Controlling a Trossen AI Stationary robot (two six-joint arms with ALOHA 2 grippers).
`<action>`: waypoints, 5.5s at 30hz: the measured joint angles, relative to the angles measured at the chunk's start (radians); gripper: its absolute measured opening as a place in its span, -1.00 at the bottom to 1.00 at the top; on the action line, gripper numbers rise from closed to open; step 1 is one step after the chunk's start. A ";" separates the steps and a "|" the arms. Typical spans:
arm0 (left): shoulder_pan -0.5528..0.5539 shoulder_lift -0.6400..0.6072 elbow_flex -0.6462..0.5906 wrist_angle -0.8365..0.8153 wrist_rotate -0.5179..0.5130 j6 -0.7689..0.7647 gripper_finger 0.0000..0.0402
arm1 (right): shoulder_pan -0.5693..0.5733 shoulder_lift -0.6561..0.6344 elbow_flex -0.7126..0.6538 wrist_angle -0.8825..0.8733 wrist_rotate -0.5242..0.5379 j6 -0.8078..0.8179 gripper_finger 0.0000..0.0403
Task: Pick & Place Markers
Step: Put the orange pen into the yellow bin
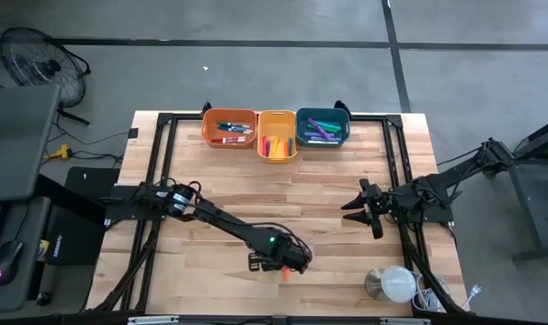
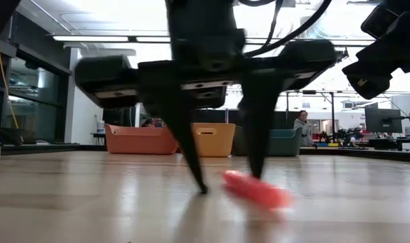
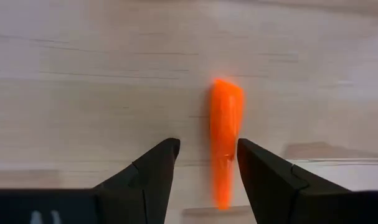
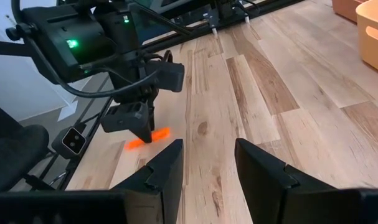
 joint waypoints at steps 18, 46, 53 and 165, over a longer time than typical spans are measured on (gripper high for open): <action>-0.003 0.000 -0.005 -0.206 0.154 0.223 -0.12 | 0.000 0.000 0.000 0.000 0.000 0.000 -0.34; -0.007 -0.001 -0.010 -0.142 0.005 0.879 -0.12 | 0.000 0.000 0.000 0.000 0.000 0.000 -0.34; -0.011 -0.002 -0.008 -0.131 -0.058 0.874 -0.12 | 0.000 0.000 0.000 0.000 0.000 0.000 -0.34; 0.582 -0.114 0.465 -0.432 -0.212 1.218 -0.88 | 0.000 0.000 0.000 0.000 -0.003 0.000 -0.34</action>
